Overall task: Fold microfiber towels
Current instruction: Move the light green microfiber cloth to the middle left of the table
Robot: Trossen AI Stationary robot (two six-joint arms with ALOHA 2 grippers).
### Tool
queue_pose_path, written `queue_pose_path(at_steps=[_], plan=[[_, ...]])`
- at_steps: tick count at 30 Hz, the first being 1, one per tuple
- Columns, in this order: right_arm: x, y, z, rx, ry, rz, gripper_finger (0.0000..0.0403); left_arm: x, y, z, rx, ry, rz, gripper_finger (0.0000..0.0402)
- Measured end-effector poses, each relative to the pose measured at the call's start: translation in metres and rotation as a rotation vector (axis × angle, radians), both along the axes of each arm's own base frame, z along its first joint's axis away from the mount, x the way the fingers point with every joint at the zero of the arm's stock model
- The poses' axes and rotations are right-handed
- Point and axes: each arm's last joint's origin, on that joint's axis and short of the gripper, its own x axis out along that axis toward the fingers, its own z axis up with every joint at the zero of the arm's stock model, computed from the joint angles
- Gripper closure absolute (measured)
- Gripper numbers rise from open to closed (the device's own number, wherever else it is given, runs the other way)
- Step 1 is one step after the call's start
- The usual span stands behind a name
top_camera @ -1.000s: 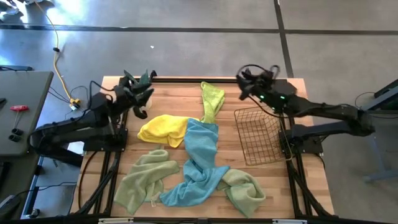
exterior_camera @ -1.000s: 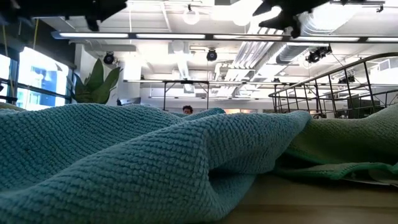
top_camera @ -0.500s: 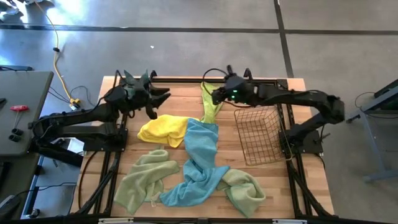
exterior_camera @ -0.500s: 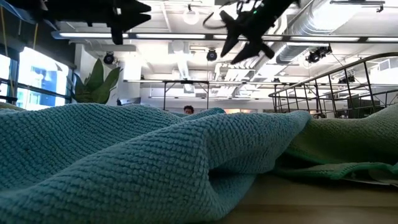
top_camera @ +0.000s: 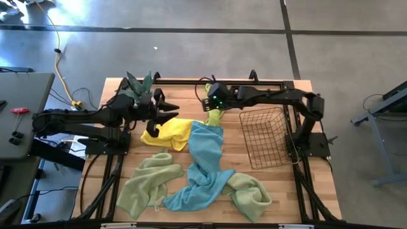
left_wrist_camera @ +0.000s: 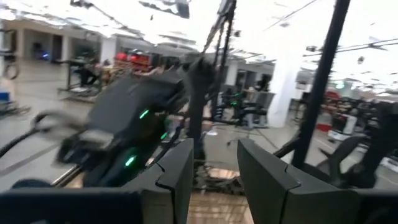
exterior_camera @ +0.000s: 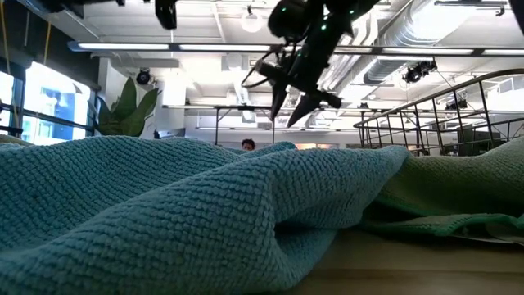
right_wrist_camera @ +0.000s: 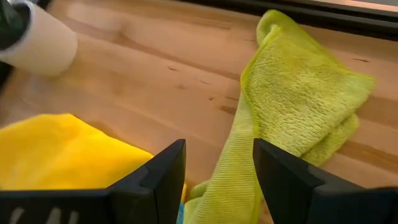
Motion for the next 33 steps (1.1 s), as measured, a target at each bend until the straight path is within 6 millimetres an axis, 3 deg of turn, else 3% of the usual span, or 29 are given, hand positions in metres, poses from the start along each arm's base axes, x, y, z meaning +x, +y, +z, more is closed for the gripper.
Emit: queue_pose_path(at_steps=[6, 16, 33], plan=[[0.010, -0.022, -0.017, 0.019, 0.102, -0.023, 0.0222, 0.001, -0.012, 0.024, 0.014, -0.092, -0.061, 0.0287], [0.006, -0.063, -0.059, 0.067, 0.263, -0.079, 0.0222, -0.006, -0.032, 0.064, 0.025, -0.311, -0.172, 0.0287], [0.021, -0.073, -0.109, 0.116, 0.293, 0.047, 0.0222, -0.010, -0.050, 0.076, -0.010, -0.392, -0.208, 0.0287]])
